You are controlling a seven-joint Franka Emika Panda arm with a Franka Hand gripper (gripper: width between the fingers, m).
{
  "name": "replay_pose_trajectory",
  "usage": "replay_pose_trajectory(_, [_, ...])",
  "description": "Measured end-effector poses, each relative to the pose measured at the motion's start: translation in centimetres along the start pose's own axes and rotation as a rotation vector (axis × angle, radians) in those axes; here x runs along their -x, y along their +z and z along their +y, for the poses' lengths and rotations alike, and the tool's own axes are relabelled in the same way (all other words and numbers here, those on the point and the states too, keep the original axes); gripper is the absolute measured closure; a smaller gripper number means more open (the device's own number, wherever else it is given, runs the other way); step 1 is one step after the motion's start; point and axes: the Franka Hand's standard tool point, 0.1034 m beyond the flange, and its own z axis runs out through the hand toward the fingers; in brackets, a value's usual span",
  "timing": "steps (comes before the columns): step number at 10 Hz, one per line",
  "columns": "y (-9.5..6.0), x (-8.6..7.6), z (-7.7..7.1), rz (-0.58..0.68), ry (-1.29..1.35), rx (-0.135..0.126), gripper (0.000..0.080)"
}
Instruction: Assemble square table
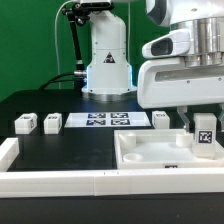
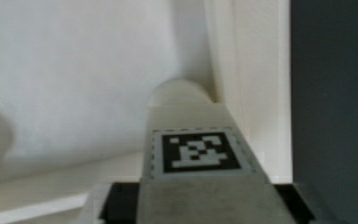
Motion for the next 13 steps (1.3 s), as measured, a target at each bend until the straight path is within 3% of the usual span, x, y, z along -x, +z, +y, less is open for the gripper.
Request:
replay_pose_trajectory(5, [0.12, 0.35, -0.11, -0.015, 0.555, 0.000, 0.0506])
replay_pose_trajectory(10, [0.13, 0.31, -0.06, -0.027, 0.707, -0.015, 0.0489])
replay_pose_trajectory(11, [0.08, 0.20, 0.06, -0.026, 0.656, -0.016, 0.0279])
replay_pose_trajectory(12, [0.03, 0.17, 0.04, -0.028, 0.600, -0.016, 0.0181])
replay_pose_trajectory(13, [0.04, 0.18, 0.01, -0.027, 0.572, -0.017, 0.0181])
